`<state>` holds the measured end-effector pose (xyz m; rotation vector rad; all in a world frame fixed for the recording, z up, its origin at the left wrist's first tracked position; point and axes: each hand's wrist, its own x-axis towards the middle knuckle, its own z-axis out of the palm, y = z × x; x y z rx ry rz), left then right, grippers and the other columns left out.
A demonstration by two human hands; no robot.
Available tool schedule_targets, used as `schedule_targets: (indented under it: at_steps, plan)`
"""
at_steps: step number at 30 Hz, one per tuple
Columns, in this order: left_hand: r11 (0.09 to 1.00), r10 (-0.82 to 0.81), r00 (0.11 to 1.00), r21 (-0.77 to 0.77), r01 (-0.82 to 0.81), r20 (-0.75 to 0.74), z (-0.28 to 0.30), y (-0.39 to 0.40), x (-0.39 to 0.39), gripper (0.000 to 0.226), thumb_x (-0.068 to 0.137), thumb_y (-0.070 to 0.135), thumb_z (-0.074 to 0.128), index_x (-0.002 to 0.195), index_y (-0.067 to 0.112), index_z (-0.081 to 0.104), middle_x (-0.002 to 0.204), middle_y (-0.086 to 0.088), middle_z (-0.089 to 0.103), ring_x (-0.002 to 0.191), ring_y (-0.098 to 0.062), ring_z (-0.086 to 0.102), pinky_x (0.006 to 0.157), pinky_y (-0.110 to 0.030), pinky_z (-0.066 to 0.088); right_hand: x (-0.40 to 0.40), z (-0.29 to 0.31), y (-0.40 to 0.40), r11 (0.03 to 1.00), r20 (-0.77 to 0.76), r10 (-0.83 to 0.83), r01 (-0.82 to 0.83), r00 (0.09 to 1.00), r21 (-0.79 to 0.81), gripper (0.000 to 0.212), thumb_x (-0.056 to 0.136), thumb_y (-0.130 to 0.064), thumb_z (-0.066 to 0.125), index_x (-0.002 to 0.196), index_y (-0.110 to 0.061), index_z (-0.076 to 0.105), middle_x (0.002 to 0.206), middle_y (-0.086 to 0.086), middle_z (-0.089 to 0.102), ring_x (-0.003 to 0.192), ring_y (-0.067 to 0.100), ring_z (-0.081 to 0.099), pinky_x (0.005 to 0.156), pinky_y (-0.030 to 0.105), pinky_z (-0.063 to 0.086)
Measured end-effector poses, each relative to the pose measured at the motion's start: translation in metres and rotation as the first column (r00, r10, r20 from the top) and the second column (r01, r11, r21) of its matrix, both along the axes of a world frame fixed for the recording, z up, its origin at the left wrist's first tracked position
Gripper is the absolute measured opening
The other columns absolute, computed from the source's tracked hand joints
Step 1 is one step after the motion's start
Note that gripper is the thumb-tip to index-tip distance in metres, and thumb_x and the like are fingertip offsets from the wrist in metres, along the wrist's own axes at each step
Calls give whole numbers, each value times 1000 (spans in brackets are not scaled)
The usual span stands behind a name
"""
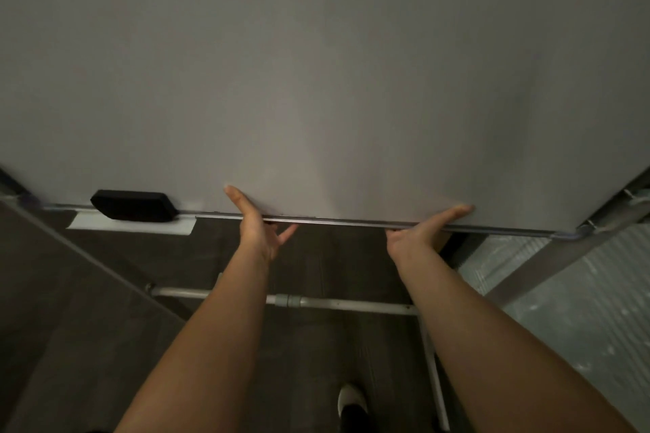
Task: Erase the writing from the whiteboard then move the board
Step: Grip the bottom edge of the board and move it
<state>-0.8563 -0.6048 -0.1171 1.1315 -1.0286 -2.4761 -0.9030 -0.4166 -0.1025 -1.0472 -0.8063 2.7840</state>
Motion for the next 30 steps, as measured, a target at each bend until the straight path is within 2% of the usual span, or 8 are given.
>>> schedule_targets:
  at_steps: [7,11,16,18,22,30]
  plan:
    - [1000,26,1000,-10,-26,-7,4,-23,-81,81,85,80,26,146,28,34,150,-4,41,136,-31,40,88,-50,47,-90,-6,-24,990,3,136,-136,991,33,88,81,-82,31,150,-27,26,153,5,34,139,31,34,114,56,25]
    - [1000,23,1000,-9,-23,8,1,-40,-121,82,83,82,26,145,29,35,150,-4,42,136,-31,41,76,-47,52,-135,-9,-38,984,-9,175,-175,985,35,90,80,-84,28,151,-29,22,155,4,30,141,31,30,115,58,21]
    - [999,28,1000,-18,-28,-1,4,-57,-166,75,86,79,25,141,29,38,145,-3,46,130,-29,48,72,-45,52,-181,-10,-59,986,-28,161,-159,987,43,94,77,-86,33,152,-30,21,156,5,29,141,33,29,114,60,20]
    - [1000,9,1000,-18,-9,-10,4,-67,-185,73,86,79,24,138,30,38,146,-2,46,130,-29,48,77,-47,52,-202,-9,-69,986,-37,160,-159,986,44,93,78,-85,32,152,-31,20,156,5,28,141,33,29,113,59,20]
    - [1000,-2,1000,-11,1,-19,2,-85,-219,79,85,80,26,145,29,34,147,-6,45,130,-31,48,83,-50,51,-237,-9,-86,986,-41,156,-153,987,65,90,80,-84,30,152,-31,19,156,6,27,141,33,28,112,58,21]
    - [999,-41,999,14,41,-23,1,-131,-291,81,84,80,29,144,26,36,143,-6,49,127,-31,51,79,-49,54,-308,-10,-129,988,-56,137,-133,989,79,92,79,-86,31,152,-31,21,153,8,33,136,35,36,111,59,27]
